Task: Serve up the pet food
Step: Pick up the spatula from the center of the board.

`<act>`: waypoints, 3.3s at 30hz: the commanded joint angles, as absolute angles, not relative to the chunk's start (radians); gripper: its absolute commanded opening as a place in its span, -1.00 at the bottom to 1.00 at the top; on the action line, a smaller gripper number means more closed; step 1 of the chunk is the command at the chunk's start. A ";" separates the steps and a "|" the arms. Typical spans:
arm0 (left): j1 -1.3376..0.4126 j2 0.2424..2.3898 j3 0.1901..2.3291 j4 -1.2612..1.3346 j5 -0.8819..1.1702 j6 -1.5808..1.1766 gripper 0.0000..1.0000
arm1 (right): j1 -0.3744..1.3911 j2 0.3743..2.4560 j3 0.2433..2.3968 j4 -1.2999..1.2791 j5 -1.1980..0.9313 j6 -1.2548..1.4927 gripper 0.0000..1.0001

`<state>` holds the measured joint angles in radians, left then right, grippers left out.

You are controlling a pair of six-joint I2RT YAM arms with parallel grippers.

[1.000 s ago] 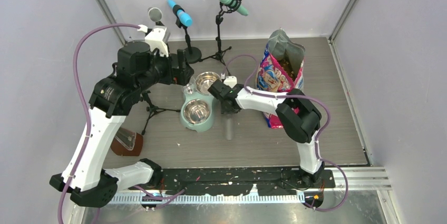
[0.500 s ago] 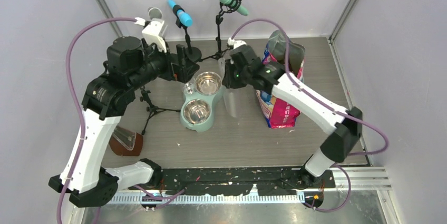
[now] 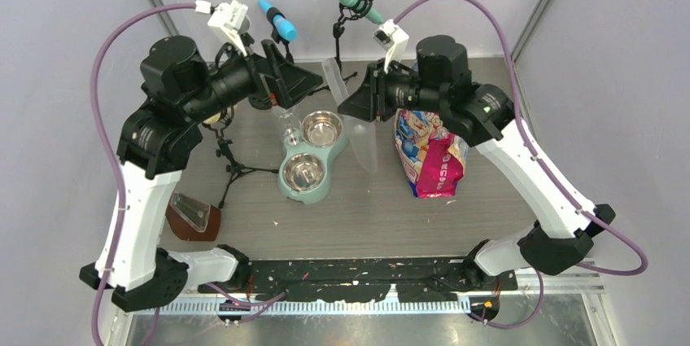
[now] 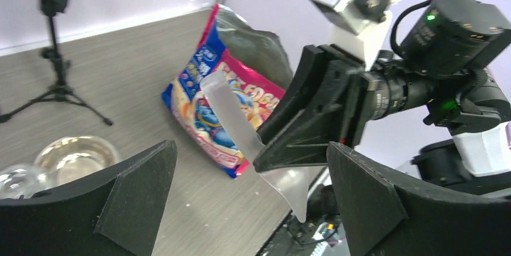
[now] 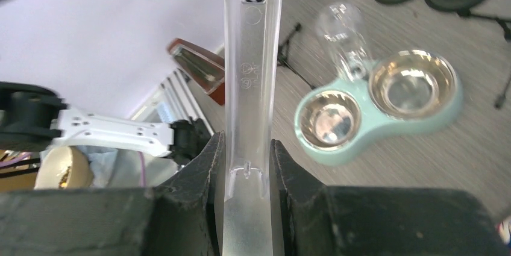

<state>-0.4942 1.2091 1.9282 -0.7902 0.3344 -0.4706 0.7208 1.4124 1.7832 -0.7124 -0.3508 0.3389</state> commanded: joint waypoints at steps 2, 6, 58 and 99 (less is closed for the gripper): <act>-0.491 1.245 1.906 -0.617 0.492 -0.622 0.97 | 0.723 1.373 1.902 -0.656 -0.490 0.375 -0.89; -0.491 1.252 1.866 -0.532 0.541 -0.675 0.95 | 0.722 1.361 1.900 -0.599 -0.556 0.415 -0.88; -0.492 1.169 1.548 -0.436 -0.068 -0.700 -1.00 | 0.687 1.275 1.613 -0.446 -0.126 0.190 0.88; -0.386 1.171 1.685 -0.598 0.242 -0.329 0.99 | 0.907 1.433 1.602 -0.341 0.014 0.070 -0.90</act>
<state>-0.4305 1.1999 1.6279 -0.5705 0.0818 -0.5304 0.9695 1.5219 1.6108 -0.4129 0.2817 0.0471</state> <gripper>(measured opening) 0.994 0.156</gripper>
